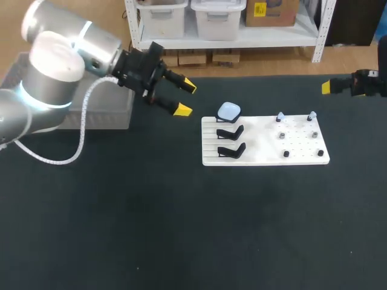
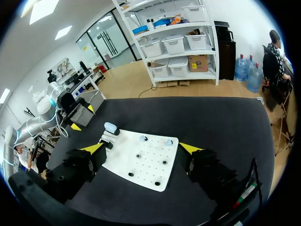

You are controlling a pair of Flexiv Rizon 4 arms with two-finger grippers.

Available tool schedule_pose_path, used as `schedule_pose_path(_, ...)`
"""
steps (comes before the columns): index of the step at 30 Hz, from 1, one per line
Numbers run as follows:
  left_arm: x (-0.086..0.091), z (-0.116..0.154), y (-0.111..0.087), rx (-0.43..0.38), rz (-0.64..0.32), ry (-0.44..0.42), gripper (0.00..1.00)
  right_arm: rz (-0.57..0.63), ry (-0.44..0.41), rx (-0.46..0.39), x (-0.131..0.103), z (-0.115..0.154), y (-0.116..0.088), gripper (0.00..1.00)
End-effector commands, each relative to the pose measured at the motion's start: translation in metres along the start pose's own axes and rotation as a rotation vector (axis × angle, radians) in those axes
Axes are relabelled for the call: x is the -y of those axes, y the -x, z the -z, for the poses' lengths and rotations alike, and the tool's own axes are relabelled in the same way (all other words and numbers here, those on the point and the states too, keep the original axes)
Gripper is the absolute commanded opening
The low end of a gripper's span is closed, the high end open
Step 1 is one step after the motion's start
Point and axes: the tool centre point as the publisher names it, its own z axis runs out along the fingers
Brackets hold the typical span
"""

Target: Pick up each earbud case from the left stands, insert the matching earbuds, close the lid, and place the case in the box.

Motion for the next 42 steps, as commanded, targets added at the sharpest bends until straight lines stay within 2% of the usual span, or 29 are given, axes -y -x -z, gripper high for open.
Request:
schedule_pose_path(1,-0.004,-0.011,-0.004,-0.003,0.01,-0.014,0.98,0.0,-0.002,-0.001,0.0,0.0,0.0,1.0)
schedule_pose_path(12,-0.004,-0.034,-0.009,0.0,0.035,-0.007,0.93,0.0,-0.002,-0.001,0.0,0.0,0.0,1.0)
schedule_pose_path(21,-0.015,-0.045,-0.012,0.005,0.058,0.016,0.88,0.0,-0.002,-0.001,0.0,0.0,0.0,1.0)
schedule_pose_path(40,-0.029,-0.063,-0.008,-0.001,0.034,0.008,0.84,0.0,-0.002,-0.001,0.0,0.0,0.0,1.0)
schedule_pose_path(42,-0.031,-0.064,-0.008,0.0,0.031,0.004,0.81,0.0,-0.002,-0.001,0.0,0.0,0.0,1.0)
